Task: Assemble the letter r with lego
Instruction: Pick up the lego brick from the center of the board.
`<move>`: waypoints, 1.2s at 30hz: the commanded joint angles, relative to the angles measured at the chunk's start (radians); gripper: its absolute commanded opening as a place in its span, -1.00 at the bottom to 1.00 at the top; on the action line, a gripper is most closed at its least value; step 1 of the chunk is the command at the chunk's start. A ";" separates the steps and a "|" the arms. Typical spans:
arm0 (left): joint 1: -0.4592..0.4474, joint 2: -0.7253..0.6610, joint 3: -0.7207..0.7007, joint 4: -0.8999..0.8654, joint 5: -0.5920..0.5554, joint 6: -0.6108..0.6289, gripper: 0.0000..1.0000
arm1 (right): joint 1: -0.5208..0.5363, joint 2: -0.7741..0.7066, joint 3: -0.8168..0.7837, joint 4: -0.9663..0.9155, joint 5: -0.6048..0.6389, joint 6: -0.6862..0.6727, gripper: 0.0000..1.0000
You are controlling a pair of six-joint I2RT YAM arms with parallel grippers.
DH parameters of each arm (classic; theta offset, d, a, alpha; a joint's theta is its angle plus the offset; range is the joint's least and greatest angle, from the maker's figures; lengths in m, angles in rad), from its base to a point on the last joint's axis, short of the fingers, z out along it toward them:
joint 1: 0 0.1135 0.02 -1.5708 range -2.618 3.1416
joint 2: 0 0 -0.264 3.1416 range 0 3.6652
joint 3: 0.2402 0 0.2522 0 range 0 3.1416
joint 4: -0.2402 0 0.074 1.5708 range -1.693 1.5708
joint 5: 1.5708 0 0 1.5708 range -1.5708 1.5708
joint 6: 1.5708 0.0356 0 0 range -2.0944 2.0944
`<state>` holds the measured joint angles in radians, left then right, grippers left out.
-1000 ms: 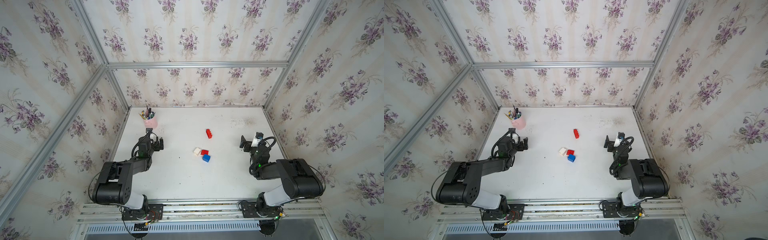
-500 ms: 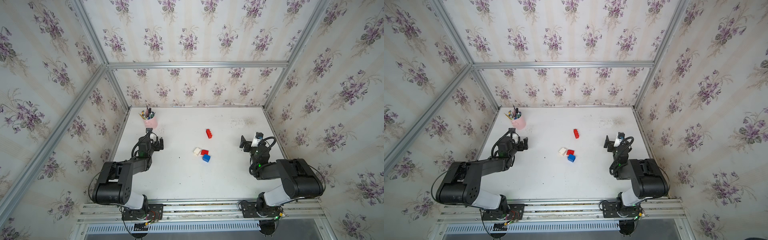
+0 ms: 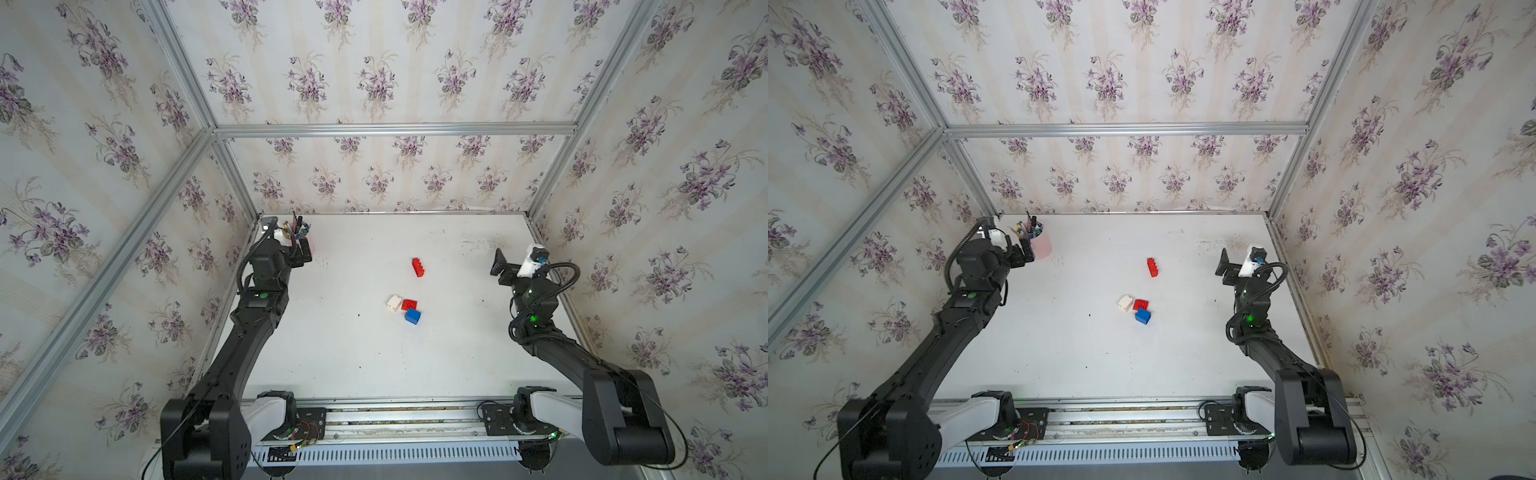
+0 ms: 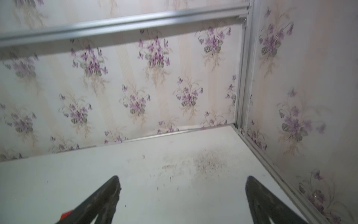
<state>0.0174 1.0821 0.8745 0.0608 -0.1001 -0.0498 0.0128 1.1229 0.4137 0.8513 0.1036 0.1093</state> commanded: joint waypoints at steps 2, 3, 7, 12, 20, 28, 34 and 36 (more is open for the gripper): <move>0.001 -0.163 0.024 -0.210 0.048 -0.106 1.00 | -0.037 -0.121 0.092 -0.312 0.032 0.228 1.00; 0.002 -0.211 0.001 -0.189 0.052 -0.137 1.00 | -0.051 -0.142 0.100 -0.321 -0.064 0.218 1.00; 0.001 -0.310 -0.054 -0.135 0.134 -0.149 1.00 | -0.049 -0.133 0.163 -0.406 -0.326 0.172 0.97; -0.001 -0.275 -0.008 -0.248 0.206 -0.164 1.00 | 0.093 0.030 0.325 -0.712 -0.413 0.019 0.59; -0.056 -0.186 0.008 -0.283 0.326 -0.195 1.00 | 0.485 0.340 0.545 -1.018 -0.344 -0.125 0.41; -0.097 -0.195 -0.034 -0.306 0.262 -0.207 1.00 | 0.677 0.387 0.528 -1.106 -0.349 -0.288 0.37; -0.100 -0.190 -0.060 -0.297 0.255 -0.221 1.00 | 0.693 0.344 0.527 -1.069 -0.273 -0.285 0.34; -0.100 -0.180 -0.064 -0.290 0.260 -0.223 1.00 | 0.693 0.355 0.542 -1.065 -0.258 -0.277 0.33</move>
<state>-0.0830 0.8936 0.8139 -0.2424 0.1696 -0.2600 0.7055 1.4746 0.9413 -0.2413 -0.1932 -0.1535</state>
